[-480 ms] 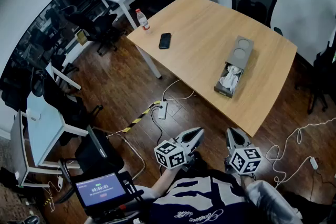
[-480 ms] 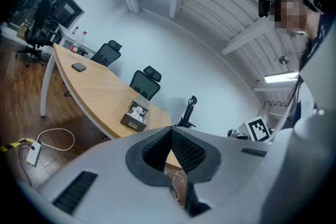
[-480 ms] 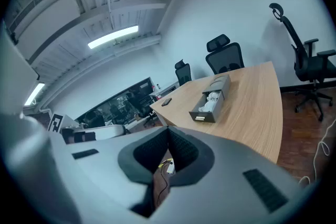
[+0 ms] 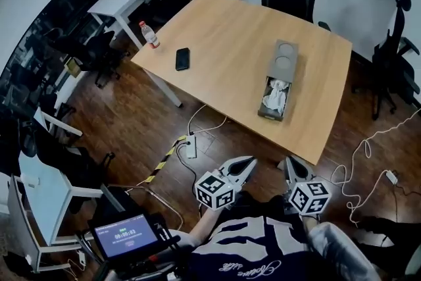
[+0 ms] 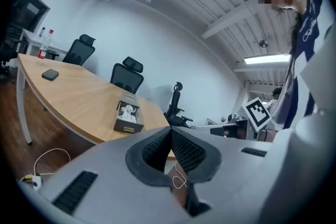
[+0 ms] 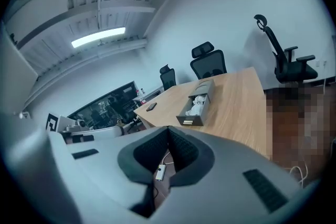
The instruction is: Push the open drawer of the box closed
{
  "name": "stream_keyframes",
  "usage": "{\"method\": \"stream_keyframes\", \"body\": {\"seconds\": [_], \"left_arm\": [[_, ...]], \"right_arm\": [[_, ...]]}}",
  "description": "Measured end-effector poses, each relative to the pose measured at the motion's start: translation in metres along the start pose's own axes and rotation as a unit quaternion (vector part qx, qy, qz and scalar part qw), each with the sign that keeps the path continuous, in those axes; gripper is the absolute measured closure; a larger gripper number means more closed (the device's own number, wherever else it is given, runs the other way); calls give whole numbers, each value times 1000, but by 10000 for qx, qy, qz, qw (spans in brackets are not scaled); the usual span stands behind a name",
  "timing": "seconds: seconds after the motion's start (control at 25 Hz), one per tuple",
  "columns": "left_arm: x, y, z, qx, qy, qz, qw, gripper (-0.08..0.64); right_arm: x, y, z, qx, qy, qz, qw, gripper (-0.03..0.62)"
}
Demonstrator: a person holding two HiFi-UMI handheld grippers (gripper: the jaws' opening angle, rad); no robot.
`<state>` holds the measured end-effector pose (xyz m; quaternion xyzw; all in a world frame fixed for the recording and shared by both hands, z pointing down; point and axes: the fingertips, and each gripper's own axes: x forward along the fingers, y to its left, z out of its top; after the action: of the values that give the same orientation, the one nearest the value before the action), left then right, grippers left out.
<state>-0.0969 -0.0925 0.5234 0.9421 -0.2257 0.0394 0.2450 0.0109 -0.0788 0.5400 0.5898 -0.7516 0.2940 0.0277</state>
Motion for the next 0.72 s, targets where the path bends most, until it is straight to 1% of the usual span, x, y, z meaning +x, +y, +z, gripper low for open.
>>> {"method": "stream_keyframes", "body": {"seconds": [0.2, 0.4, 0.48, 0.56, 0.64, 0.72], "left_arm": [[4, 1, -11, -11, 191, -188, 9996, 558], [6, 13, -16, -215, 212, -134, 9995, 558], [7, 21, -16, -182, 264, -61, 9995, 558], [7, 32, -9, -33, 258, 96, 9996, 558], [8, 48, 3, 103, 201, 257, 9994, 558], [9, 64, 15, 104, 97, 409, 9991, 558]], "right_arm": [[0, -6, -6, 7, 150, -218, 9996, 594], [10, -13, -7, -29, 329, -298, 9990, 594], [23, -17, -7, -45, 441, -268, 9987, 594], [41, -21, -5, -65, 538, -200, 9983, 594], [63, -26, 0, -126, 609, -129, 9980, 594], [85, -32, 3, -239, 719, -69, 9971, 594]]}}
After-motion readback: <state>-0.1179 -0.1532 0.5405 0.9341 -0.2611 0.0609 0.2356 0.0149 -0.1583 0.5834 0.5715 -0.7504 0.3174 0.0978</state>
